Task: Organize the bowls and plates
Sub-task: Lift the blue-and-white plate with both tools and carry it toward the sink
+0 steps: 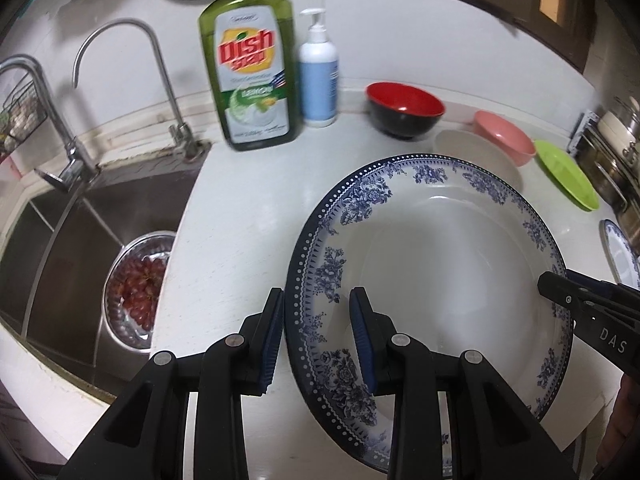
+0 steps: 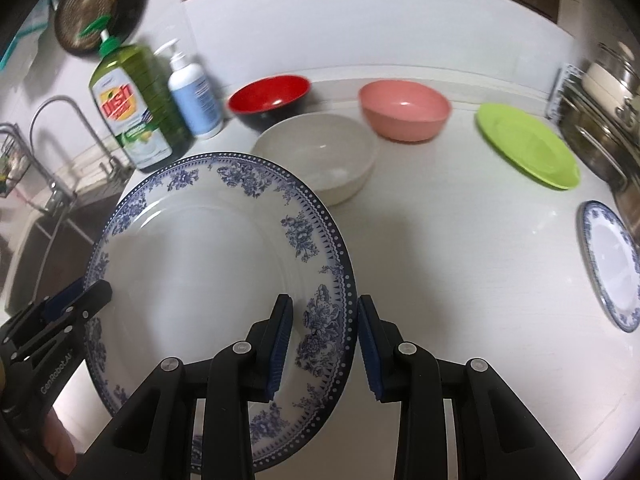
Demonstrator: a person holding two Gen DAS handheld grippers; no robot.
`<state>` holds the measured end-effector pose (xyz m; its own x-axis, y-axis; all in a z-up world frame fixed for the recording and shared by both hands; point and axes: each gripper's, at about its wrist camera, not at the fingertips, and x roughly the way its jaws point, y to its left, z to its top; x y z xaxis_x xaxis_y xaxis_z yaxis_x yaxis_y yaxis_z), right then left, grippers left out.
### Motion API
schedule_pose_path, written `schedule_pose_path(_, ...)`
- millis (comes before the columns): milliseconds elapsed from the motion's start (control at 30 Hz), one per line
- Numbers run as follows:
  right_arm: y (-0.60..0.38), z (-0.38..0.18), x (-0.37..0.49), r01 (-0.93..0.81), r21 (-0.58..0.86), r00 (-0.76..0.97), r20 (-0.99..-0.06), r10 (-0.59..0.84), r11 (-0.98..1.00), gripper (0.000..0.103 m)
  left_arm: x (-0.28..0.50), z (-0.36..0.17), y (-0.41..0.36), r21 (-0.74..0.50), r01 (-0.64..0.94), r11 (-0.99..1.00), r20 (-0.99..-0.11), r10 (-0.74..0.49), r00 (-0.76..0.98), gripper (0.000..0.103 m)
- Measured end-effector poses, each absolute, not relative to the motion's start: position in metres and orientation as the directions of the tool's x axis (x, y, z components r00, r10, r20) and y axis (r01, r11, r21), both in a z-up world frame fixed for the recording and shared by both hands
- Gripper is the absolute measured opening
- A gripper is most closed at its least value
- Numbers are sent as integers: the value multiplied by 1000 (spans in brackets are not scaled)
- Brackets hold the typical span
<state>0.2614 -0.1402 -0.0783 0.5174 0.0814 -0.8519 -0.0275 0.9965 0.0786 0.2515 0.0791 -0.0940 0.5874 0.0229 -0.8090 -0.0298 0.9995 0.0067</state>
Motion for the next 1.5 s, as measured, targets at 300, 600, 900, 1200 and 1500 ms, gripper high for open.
schedule_pose_path(300,-111,-101,269,-52,80,460,-883,95,995,34,259,-117,98,5,-47,999,-841,29,540,33)
schedule_pose_path(600,-102,-121,277,-51,78,418,-904,92,996,34,263,-134,103,5,-48,999,-861,28,507,33)
schedule_pose_path(900,-100,-128,283,-45,75,394,-915,87,996,34,265,-143,103,12,-45,999,-870,32,492,33)
schedule_pose_path(1200,-101,-130,288,-36,77,367,-926,85,996,34,268,-148,102,13,-39,999,-878,30,477,34)
schedule_pose_path(1500,-99,-134,290,-39,73,356,-931,82,997,34,269,-152,102,17,-37,999,-881,32,473,35)
